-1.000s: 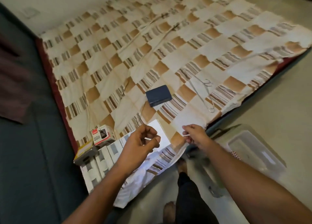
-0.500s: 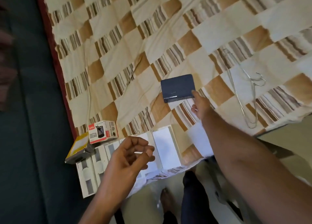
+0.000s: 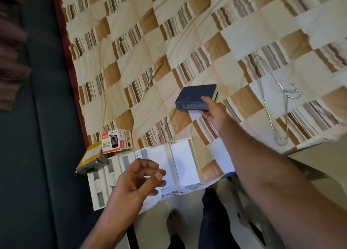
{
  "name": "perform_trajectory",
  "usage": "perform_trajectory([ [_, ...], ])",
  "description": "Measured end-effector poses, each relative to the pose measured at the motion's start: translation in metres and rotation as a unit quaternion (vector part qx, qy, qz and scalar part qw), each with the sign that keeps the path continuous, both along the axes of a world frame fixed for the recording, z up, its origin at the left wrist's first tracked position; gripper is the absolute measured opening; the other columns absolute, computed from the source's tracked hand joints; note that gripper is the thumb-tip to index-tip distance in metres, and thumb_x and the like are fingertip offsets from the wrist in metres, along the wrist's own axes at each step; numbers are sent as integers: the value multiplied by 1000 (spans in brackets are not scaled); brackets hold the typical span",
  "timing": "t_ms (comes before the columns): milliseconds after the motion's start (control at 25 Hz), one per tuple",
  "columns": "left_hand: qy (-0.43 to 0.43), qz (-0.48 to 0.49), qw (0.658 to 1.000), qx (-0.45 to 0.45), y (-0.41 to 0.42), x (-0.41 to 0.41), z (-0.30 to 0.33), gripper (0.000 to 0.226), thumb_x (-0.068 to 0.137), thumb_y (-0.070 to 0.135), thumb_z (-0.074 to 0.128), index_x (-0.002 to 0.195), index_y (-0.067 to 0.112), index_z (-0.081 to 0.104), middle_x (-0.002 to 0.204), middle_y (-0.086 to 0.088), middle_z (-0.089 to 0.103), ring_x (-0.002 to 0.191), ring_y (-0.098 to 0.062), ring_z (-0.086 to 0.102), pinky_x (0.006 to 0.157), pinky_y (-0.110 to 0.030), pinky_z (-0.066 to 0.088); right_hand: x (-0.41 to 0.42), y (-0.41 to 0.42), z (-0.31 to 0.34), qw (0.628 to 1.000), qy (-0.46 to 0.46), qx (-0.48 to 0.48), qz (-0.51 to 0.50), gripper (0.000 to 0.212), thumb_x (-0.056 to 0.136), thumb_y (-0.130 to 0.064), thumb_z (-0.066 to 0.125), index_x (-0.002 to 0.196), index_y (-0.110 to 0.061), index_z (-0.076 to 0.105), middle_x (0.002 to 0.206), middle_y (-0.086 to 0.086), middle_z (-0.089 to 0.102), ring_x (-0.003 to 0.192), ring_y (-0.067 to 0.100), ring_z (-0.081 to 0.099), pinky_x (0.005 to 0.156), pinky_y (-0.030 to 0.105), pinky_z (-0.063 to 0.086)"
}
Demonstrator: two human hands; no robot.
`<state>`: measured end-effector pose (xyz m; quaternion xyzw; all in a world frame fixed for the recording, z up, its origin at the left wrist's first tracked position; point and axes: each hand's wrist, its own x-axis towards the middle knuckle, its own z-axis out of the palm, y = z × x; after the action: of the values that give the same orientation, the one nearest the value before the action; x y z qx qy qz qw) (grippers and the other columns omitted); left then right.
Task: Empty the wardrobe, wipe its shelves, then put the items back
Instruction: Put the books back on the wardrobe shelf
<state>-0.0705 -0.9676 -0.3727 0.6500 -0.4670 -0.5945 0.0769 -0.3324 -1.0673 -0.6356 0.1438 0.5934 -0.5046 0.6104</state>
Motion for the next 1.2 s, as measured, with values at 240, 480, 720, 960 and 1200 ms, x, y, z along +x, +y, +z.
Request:
perform_trajectory([
  [240, 52, -36, 998, 7, 16, 8, 21, 38, 88, 19, 77, 120, 13, 57, 103, -9, 76, 95, -30, 73, 84, -45, 55, 44, 130, 115, 970, -226, -45, -81, 32, 90, -18, 69, 112, 4, 60, 99, 23, 73, 84, 33, 74, 67, 34, 62],
  [480, 209, -106, 969, 79, 46, 18, 22, 103, 57, 50, 89, 146, 35, 40, 133, 0, 66, 119, -21, 65, 97, -44, 53, 121, 273, 250, 933, -287, -170, -132, 79, 42, -11, 98, 113, 10, 70, 110, 27, 68, 88, 33, 73, 67, 36, 62],
  [720, 365, -274, 880, 135, 90, 23, 38, 120, 56, 46, 95, 152, 15, 30, 129, -12, 62, 111, -22, 68, 84, -33, 56, 212, 356, 323, 885, -287, -298, -214, 68, 54, -5, 94, 115, 12, 67, 106, 28, 66, 89, 36, 70, 70, 39, 63],
  [960, 417, -391, 799, 185, 171, 17, 62, 112, 65, 36, 93, 151, 4, 29, 130, -22, 55, 117, -34, 57, 100, -46, 50, 261, 443, 355, 837, -255, -364, -319, 64, 63, -2, 89, 119, 11, 64, 108, 26, 66, 92, 37, 69, 73, 42, 62],
  [1200, 412, -486, 748, 186, 286, 7, 87, 94, 62, 32, 87, 142, 14, 42, 116, -7, 67, 108, -25, 64, 93, -39, 55, 298, 558, 371, 821, -179, -367, -400, 82, 57, -8, 94, 129, 7, 58, 108, 28, 64, 86, 37, 70, 68, 42, 63],
])
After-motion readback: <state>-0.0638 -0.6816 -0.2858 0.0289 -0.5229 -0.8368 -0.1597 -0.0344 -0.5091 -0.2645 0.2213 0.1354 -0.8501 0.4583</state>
